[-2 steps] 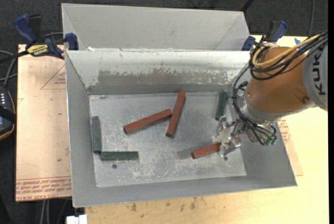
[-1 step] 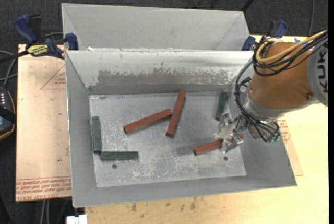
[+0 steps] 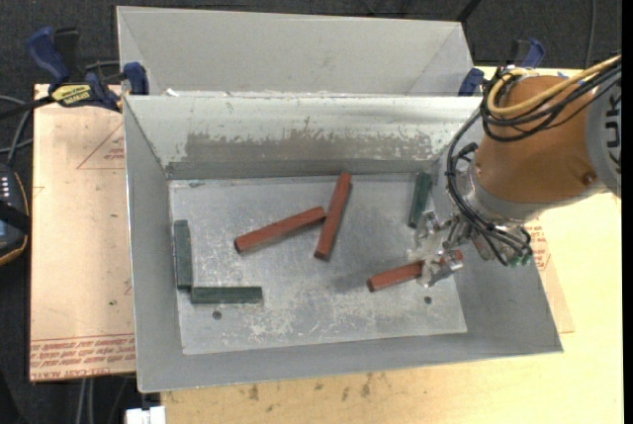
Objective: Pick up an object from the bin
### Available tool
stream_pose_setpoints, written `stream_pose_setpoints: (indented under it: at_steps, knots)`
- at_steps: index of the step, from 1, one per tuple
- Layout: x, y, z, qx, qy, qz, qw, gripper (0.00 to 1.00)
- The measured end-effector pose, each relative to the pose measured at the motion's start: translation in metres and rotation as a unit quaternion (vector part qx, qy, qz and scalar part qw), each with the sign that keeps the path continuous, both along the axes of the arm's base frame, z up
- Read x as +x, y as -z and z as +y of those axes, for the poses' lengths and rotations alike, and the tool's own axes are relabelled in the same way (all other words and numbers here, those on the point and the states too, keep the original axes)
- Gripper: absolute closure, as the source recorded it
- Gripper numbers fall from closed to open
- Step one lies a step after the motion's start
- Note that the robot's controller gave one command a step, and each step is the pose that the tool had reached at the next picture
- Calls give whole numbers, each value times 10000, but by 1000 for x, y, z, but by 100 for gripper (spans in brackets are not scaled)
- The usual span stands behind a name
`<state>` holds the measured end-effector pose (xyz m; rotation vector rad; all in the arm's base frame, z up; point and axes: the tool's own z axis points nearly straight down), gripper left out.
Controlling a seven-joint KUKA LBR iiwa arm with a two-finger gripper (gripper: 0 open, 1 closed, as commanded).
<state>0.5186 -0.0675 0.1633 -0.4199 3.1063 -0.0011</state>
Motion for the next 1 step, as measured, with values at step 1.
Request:
stream_pose_setpoints:
  at_steps: [1]
  knots:
    - [0,-2,0,2,1,11,10000,100]
